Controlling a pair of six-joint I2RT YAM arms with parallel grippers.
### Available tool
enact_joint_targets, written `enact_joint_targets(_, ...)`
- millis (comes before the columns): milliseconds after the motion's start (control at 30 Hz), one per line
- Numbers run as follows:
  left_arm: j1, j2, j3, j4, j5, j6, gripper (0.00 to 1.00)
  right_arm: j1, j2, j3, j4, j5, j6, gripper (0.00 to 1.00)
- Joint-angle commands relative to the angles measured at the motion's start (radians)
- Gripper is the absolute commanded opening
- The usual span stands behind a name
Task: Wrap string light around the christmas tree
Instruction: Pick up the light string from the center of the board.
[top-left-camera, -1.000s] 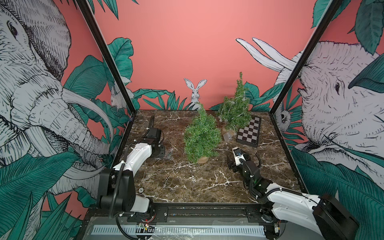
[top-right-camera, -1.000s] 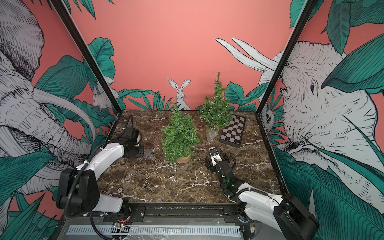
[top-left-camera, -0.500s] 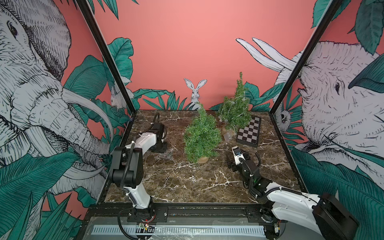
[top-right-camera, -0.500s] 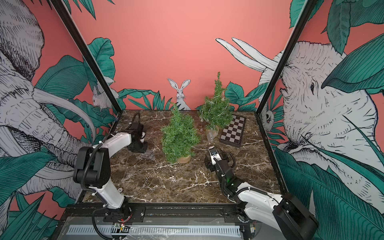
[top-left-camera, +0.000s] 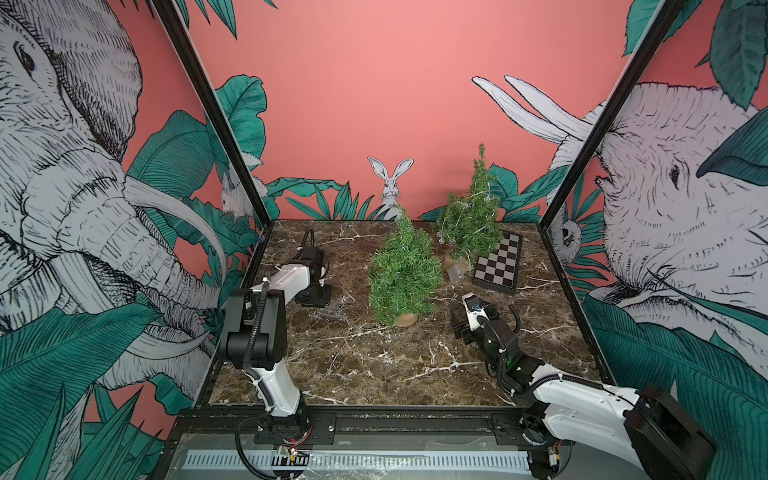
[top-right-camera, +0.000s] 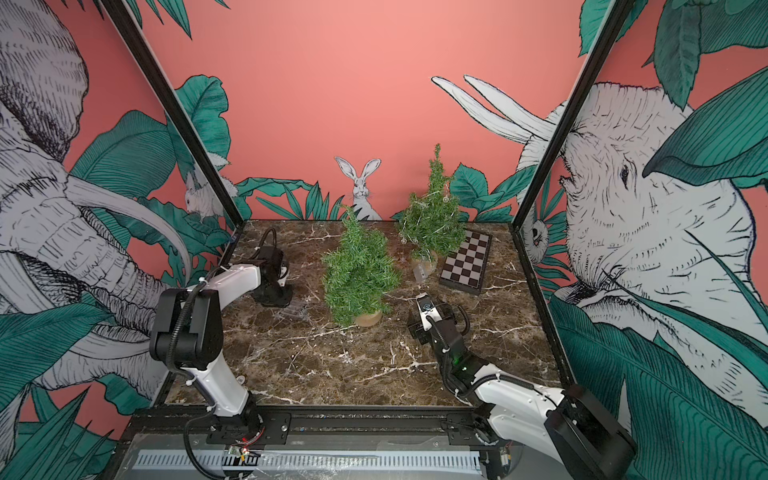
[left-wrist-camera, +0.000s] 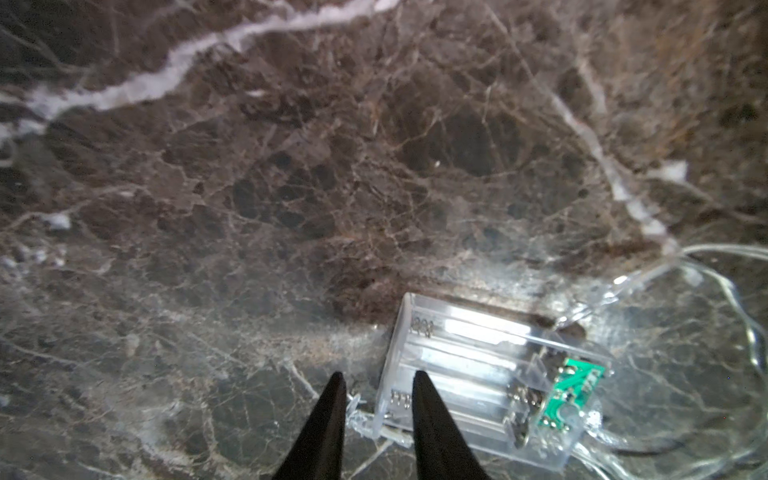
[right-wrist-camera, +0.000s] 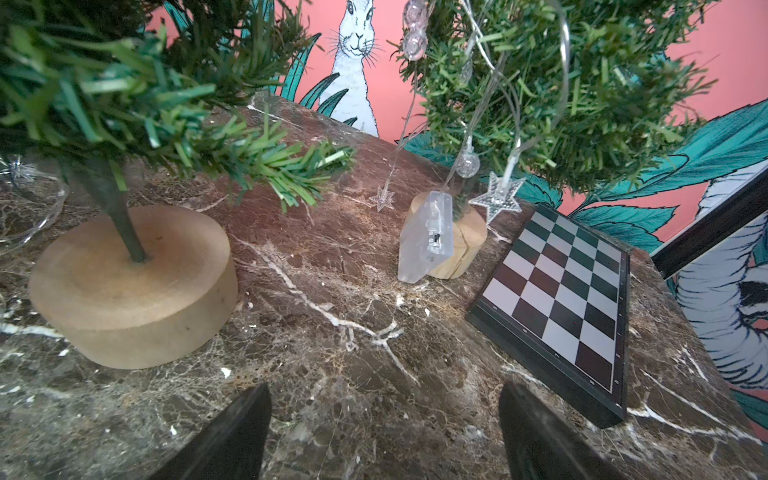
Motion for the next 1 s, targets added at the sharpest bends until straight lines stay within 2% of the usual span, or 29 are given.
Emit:
enact_joint_targets(0, 0.007, 0.005, 0.026, -0.031, 0.031, 0.022, 0.31, 0.007, 0.005, 0.029, 0.031, -0.006, 0.011, 0.88)
enact_joint_targets(100, 0.008, 0.015, 0.028, -0.035, 0.025, 0.023, 0.22, 0.007, 0.002, 0.029, 0.030, -0.008, 0.012, 0.88)
enact_joint_targets(200, 0.008, 0.020, 0.034, -0.037, 0.021, 0.022, 0.18, 0.007, 0.005, 0.029, 0.031, -0.011, 0.012, 0.88)
enact_joint_targets(633, 0.008, -0.009, 0.036, -0.041, 0.027, 0.024, 0.10, 0.008, 0.021, 0.035, 0.031, -0.028, 0.011, 0.88)
enact_joint_targets(767, 0.010, -0.019, 0.040, -0.044, 0.029, 0.021, 0.05, 0.007, 0.018, 0.035, 0.028, -0.032, 0.012, 0.88)
enact_joint_targets(833, 0.010, -0.038, 0.037, -0.044, 0.030, 0.016, 0.01, 0.007, 0.018, 0.035, 0.028, -0.035, 0.011, 0.88)
enact_joint_targets(967, 0.009, -0.115, 0.016, -0.032, 0.019, 0.002, 0.00, 0.007, 0.010, 0.024, 0.041, -0.049, 0.001, 0.88)
